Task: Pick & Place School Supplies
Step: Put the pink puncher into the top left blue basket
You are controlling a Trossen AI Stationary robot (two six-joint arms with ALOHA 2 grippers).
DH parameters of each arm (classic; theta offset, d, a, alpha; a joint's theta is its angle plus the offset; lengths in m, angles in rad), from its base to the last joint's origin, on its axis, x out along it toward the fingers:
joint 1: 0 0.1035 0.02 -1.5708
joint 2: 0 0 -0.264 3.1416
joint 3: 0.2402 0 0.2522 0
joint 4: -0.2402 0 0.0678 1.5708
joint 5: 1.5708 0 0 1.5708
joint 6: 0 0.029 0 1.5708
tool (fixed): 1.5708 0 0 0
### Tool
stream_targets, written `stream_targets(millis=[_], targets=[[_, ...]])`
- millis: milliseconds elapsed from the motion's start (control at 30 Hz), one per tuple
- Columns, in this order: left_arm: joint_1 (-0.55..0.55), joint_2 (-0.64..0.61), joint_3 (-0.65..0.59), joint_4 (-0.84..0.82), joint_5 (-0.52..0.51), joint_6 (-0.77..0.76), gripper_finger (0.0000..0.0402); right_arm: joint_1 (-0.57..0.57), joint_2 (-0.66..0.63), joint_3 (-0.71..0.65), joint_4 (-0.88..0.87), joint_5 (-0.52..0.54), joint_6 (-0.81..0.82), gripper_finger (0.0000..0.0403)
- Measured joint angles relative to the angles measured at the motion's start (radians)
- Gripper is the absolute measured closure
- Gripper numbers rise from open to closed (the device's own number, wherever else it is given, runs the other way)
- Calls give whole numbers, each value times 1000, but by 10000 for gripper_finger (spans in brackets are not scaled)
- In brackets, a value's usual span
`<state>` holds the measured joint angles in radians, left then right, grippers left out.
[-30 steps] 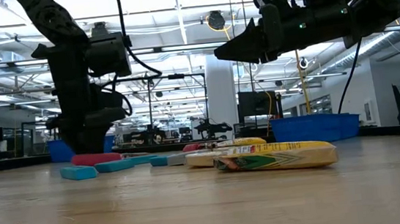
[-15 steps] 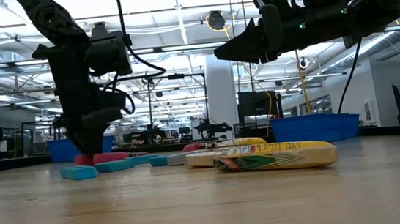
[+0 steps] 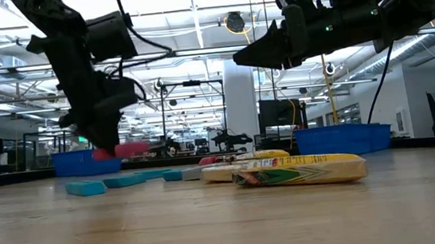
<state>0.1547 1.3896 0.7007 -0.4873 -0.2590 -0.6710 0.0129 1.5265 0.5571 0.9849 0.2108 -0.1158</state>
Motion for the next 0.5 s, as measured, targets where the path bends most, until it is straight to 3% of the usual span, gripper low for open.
stream_targets(millis=[233,500], targets=[[2,-86,3,31,-90,51,358,0,0,0,-2,0,0,261],[6,-207,-6,24,-373,-5,358,0,0,0,-6,0,0,261]])
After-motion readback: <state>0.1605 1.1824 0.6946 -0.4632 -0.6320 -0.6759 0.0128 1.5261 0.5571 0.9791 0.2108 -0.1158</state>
